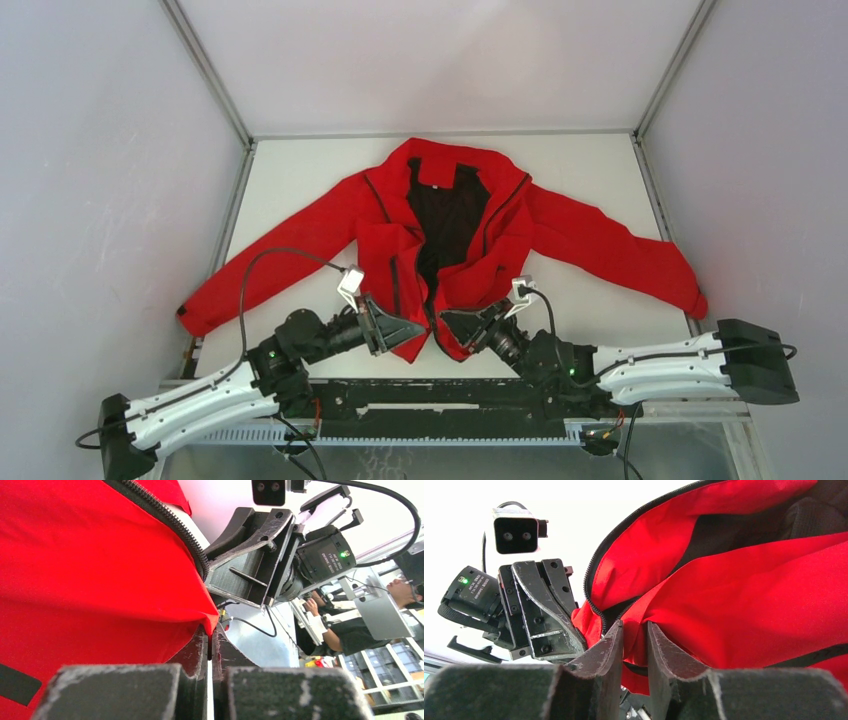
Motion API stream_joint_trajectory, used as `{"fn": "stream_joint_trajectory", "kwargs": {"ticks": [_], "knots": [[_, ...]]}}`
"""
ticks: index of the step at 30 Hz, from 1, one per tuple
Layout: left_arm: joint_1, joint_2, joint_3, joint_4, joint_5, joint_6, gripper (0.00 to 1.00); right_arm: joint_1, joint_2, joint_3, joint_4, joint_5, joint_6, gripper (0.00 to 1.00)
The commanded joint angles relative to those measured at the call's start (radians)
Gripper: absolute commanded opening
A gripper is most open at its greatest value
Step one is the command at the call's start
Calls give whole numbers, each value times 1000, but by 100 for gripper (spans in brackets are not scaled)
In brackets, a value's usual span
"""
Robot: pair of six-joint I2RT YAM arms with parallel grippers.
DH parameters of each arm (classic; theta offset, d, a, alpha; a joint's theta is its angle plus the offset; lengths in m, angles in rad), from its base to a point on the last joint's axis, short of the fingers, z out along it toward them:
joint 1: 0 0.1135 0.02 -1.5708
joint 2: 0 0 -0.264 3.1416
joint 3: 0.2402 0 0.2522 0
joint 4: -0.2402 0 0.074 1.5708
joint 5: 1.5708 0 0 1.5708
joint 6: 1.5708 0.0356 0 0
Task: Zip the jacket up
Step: Zip the zipper on the jacket.
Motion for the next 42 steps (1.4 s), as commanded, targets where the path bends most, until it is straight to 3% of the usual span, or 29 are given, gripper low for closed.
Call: {"fn": "stream_joint_trajectory", "kwargs": {"ticks": [1, 13, 21, 30, 35, 42], "knots": [[-8, 9, 3, 86, 77, -88, 0, 13, -50, 40, -125, 21, 93, 31], [-7, 13, -26, 76, 60, -249, 0, 27, -214, 56, -384, 30, 160, 38], [-7, 7, -52, 76, 38, -340, 0, 29, -382, 83, -593, 24, 76, 46], [-7, 13, -57, 79, 25, -378, 0, 29, -477, 145, -653, -223, -378, 52], [-7, 19, -60, 93, 31, -383, 0, 30, -462, 153, -616, -509, -656, 56], [-7, 11, -76, 103, 31, -397, 0, 114, -396, 159, -563, -530, -1032, 57]]}}
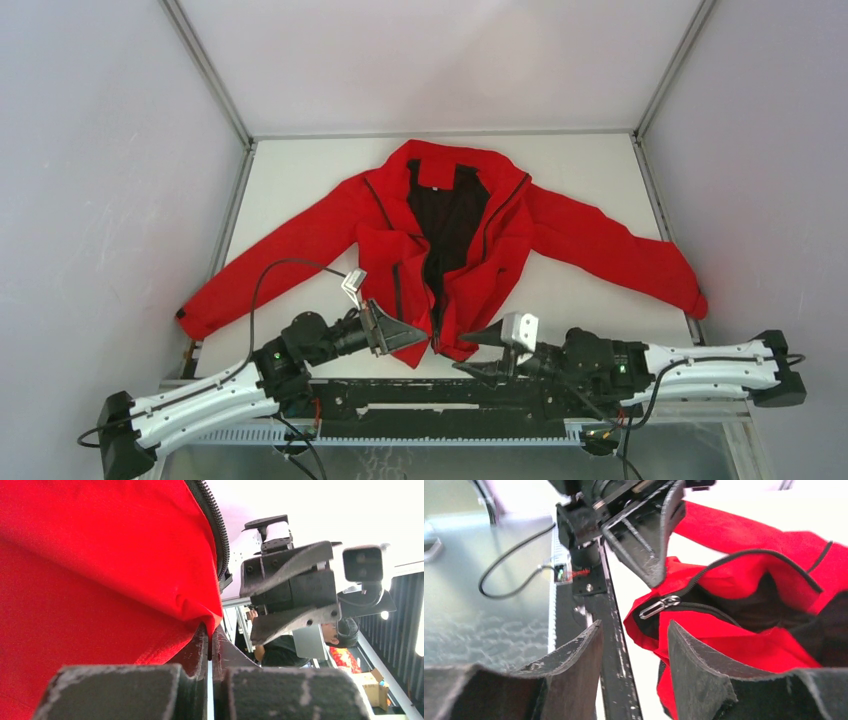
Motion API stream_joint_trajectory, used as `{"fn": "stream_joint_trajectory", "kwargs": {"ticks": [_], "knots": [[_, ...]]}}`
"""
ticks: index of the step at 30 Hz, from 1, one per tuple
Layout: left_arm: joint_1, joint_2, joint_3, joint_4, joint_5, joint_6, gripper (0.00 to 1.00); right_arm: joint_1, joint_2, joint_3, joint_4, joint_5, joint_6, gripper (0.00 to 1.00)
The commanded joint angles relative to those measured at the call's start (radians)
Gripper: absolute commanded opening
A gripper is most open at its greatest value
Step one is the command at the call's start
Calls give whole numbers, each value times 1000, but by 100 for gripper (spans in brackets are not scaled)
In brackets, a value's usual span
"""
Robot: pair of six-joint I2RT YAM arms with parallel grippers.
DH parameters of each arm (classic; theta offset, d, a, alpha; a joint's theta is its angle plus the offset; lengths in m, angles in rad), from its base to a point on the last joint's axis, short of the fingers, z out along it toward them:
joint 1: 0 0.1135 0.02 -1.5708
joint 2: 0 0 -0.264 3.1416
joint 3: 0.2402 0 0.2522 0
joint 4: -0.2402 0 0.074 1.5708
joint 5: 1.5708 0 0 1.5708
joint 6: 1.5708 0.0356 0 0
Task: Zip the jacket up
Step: Zip the zipper on the jacket.
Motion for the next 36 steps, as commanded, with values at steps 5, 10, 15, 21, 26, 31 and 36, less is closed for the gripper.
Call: {"fn": "stream_joint_trajectory", "kwargs": {"ticks": [5, 10, 15, 21, 26, 31, 36], "knots": [[-6, -7, -23, 68, 12, -28, 0, 172, 133, 39, 153, 80, -640, 58], [-6, -9, -28, 69, 12, -29, 0, 295, 254, 18, 341, 309, -944, 60], [-6, -4, -30, 85, 16, -34, 0, 338, 367, 7, 481, 418, -1126, 61], [-6, -7, -30, 86, 19, -38, 0, 356, 501, -15, 611, 495, -1260, 61], [-6, -11, -31, 80, 21, -38, 0, 357, 554, -19, 622, 504, -1251, 61], [-6, -12, -30, 79, 18, -38, 0, 364, 584, -24, 609, 510, -1226, 61], [-6, -15, -31, 76, 20, -37, 0, 364, 609, -53, 631, 525, -1206, 60]]}}
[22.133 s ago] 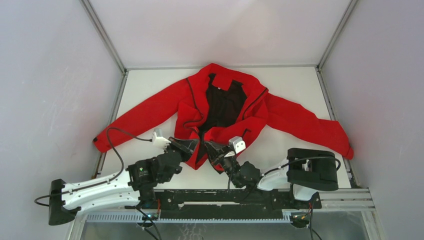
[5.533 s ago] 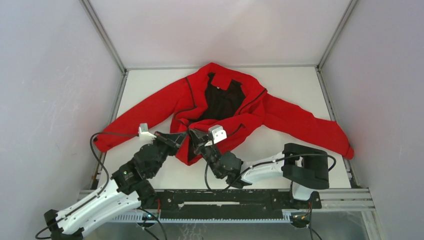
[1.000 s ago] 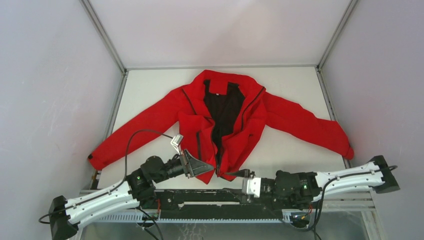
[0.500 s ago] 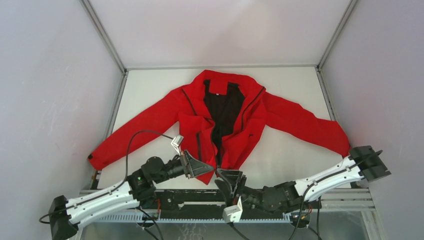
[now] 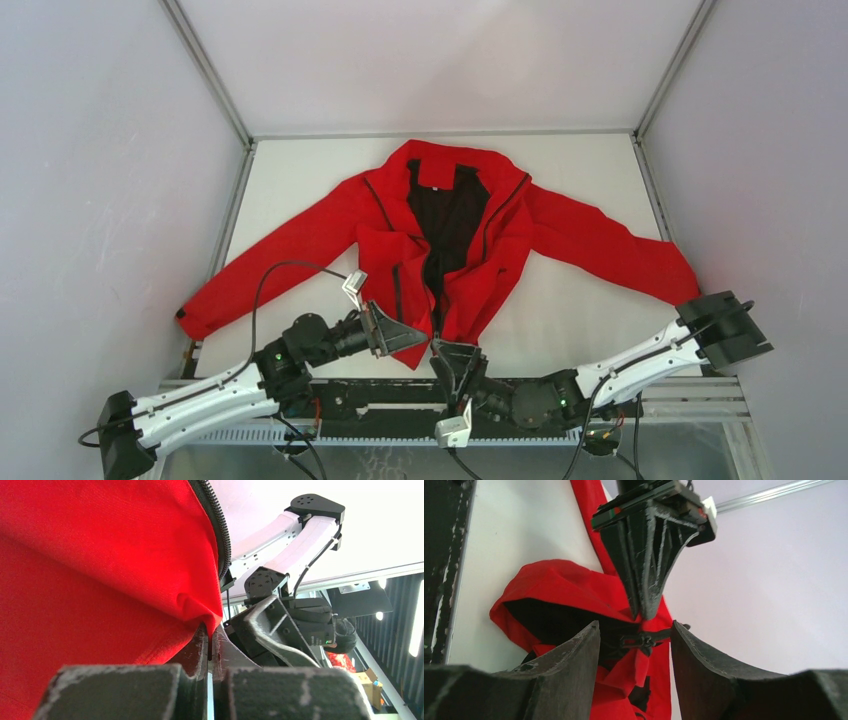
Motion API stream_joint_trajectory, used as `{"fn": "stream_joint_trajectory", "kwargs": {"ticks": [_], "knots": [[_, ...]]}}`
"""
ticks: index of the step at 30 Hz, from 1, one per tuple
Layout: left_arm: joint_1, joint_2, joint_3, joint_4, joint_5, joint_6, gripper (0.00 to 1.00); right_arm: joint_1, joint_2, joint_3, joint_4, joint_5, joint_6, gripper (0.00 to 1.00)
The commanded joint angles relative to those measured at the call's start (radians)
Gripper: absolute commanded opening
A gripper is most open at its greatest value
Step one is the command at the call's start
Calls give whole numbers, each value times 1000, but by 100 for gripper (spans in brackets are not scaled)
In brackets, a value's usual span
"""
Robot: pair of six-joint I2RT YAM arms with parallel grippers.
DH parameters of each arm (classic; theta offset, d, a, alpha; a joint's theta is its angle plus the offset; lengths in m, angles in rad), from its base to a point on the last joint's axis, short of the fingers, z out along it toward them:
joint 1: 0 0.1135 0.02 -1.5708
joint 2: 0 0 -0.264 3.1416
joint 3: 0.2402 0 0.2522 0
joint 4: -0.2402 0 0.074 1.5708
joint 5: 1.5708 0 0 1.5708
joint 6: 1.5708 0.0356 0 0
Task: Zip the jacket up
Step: Zip the zipper on the jacket.
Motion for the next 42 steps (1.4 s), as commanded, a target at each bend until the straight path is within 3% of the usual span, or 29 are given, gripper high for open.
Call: {"fn": "stream_joint_trajectory", "kwargs": {"ticks": [1, 23, 34, 39, 42], "knots": [[-5, -13, -6, 51, 15, -16, 0, 11, 11, -28, 55, 34, 23, 60], [-5, -12, -2, 43, 19, -13, 0, -55, -2, -33, 109, 15, 49, 28], [-5, -11, -4, 42, 21, -13, 0, -64, -21, -29, 126, 26, 52, 19], [-5, -9, -7, 44, 24, -10, 0, -79, -26, -22, 135, 25, 63, 10], [-5, -8, -5, 46, 28, -7, 0, -89, -24, -17, 139, 24, 67, 0]]}}
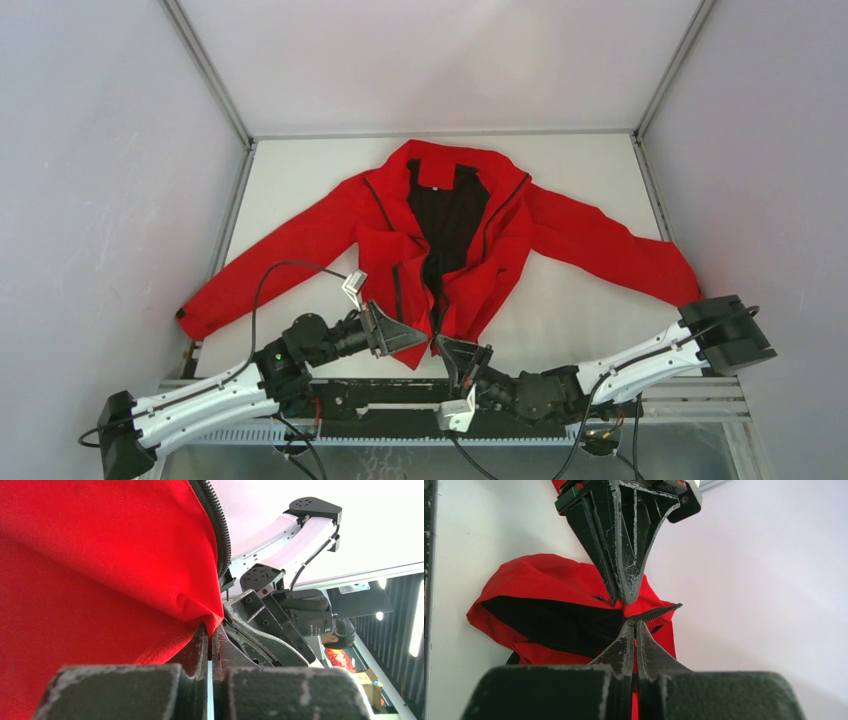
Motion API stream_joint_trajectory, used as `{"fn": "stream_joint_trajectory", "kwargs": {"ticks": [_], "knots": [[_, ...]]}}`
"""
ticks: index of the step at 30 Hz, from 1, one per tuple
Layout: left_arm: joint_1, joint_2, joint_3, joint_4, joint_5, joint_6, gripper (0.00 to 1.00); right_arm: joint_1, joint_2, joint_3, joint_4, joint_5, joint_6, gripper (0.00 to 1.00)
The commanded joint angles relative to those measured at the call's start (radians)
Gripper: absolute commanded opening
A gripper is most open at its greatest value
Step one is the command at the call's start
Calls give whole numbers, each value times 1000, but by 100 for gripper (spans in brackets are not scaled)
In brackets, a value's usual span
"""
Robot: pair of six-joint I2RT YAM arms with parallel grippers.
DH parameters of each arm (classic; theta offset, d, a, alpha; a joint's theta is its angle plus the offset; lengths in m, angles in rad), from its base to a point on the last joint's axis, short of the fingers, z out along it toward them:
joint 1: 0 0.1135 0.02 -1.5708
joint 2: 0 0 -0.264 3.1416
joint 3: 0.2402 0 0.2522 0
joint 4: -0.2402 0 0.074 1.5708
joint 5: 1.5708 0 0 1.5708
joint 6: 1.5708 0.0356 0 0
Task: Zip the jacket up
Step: Zip the zipper on the jacket.
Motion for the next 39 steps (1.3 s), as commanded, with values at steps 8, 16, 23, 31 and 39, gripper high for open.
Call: {"fn": "stream_joint_trajectory", "kwargs": {"ticks": [8, 16, 23, 31, 39], "knots": [[-5, -6, -3, 50, 40, 6, 0, -63, -26, 27, 64, -20, 70, 0], [-5, -7, 1, 44, 54, 20, 0, -94, -111, 46, -48, -84, 164, 0], [-5, -13, 9, 25, 64, 45, 0, -122, -246, 107, -307, -166, 316, 0], [-5, -28, 27, -11, 81, 80, 0, -191, -297, 200, -524, -285, 488, 0], [-5, -55, 56, -71, 111, 145, 0, -296, -281, 262, -602, -384, 612, 0]]}}
